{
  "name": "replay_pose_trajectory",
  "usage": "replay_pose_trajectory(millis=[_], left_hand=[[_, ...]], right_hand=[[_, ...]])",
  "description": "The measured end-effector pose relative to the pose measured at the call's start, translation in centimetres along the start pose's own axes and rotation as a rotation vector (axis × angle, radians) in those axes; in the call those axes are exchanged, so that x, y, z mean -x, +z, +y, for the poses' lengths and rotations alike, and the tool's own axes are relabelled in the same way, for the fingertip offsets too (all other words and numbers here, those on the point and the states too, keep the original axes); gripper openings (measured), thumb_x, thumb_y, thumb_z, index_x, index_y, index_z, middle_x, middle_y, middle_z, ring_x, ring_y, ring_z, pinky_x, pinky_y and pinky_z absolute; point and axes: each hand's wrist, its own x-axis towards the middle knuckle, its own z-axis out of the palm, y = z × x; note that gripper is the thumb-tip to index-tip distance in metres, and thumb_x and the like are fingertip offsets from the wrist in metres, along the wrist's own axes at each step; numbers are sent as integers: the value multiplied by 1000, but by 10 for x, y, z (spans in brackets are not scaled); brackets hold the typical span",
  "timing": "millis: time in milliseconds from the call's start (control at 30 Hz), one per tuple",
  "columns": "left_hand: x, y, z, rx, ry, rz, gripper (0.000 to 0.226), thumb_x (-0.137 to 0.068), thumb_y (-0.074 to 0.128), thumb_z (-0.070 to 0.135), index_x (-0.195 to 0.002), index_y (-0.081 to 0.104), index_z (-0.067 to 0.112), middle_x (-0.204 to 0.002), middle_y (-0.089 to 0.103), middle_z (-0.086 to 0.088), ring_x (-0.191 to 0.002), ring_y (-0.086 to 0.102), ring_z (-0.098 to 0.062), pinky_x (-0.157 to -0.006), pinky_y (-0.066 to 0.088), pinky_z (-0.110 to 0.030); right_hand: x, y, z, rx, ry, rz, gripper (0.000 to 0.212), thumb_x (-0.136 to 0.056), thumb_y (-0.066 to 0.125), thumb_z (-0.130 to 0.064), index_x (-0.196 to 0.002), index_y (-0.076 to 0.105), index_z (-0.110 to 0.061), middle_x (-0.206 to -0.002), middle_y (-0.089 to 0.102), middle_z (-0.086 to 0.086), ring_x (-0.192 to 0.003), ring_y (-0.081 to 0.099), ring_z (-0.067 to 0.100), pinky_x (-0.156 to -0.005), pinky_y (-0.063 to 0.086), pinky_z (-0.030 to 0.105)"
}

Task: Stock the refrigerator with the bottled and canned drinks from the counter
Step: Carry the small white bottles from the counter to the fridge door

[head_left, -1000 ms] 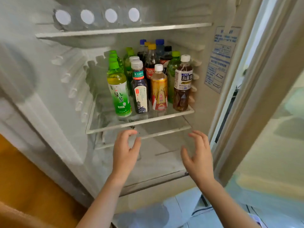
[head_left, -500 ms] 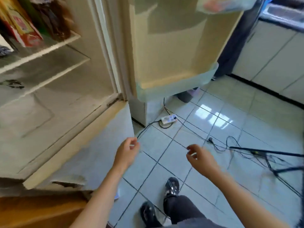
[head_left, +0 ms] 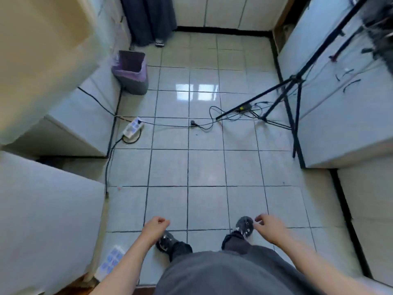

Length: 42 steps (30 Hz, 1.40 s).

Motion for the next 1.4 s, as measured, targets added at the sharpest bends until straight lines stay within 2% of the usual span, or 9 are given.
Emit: replay_pose_trajectory(millis=[300, 433, 567, 767, 933, 1000, 1100, 1300, 1400], left_hand=[[-21, 136, 162, -374, 41, -103, 34, -95, 48, 26, -105, 58, -4, -112, 63, -24, -109, 58, -35, -92, 45, -36], [-16, 219, 250, -486, 145, -166, 21, -94, 48, 23, -86, 55, 5, -91, 62, -20, -91, 61, -30, -87, 47, -36], [3, 289, 325, -667, 264, -266, 32, -92, 49, 31, -116, 59, 12, -117, 64, -7, -111, 57, -23, -84, 41, -25], [-6, 358, 415, -950, 335, -368, 33, -94, 49, 31, -120, 57, 13, -118, 61, -5, -112, 56, -22, -91, 42, -26], [-42, 426, 498, -1121, 302, -429, 20, -97, 44, 26, -91, 50, 8, -93, 53, -9, -76, 48, -18, -51, 30, -23], [-51, 467, 543, -1215, 378, -437, 22, -97, 44, 25, -93, 53, 6, -92, 51, -11, -82, 53, -23, -55, 35, -26], [-46, 544, 617, -1266, 497, -453, 24, -95, 48, 25, -96, 58, 3, -102, 62, -19, -102, 61, -32, -83, 48, -38], [6, 700, 730, -1437, 852, -614, 37, -96, 47, 30, -125, 55, 8, -121, 61, -14, -111, 56, -28, -87, 40, -29], [35, 752, 747, -1460, 912, -699, 39, -96, 47, 31, -129, 53, 12, -125, 60, -9, -113, 55, -24, -88, 38, -25]], right_hand=[[-36, -43, 213, -264, 191, -17, 32, -91, 47, -32, -120, 56, -20, -121, 62, 0, -112, 56, 18, -85, 40, 23], [-49, -71, 309, -275, 288, -29, 27, -92, 46, -33, -114, 56, -22, -121, 62, 0, -110, 56, 18, -81, 39, 22], [-53, -99, 372, -404, 375, 17, 25, -92, 47, -32, -112, 58, -22, -118, 62, -1, -107, 56, 18, -77, 38, 23], [-60, -114, 411, -846, 486, 153, 17, -90, 48, -19, -87, 63, -13, -90, 68, 9, -92, 64, 28, -78, 48, 34], [-55, -106, 450, -1110, 558, 176, 12, -94, 48, -22, -86, 57, -22, -86, 65, 1, -79, 64, 19, -73, 49, 31], [-49, -109, 477, -1179, 644, 181, 11, -95, 48, -22, -99, 58, -21, -97, 67, 2, -87, 64, 21, -82, 49, 33], [-36, -127, 520, -1278, 814, 232, 15, -96, 47, -26, -102, 59, -20, -105, 66, 1, -94, 62, 18, -84, 49, 31], [-42, -190, 571, -1538, 976, 476, 22, -98, 44, -25, -108, 61, -14, -99, 65, 2, -84, 59, 13, -69, 46, 24], [-51, -216, 584, -1565, 938, 591, 21, -98, 44, -22, -108, 60, -15, -105, 64, 1, -94, 58, 15, -82, 45, 26]])
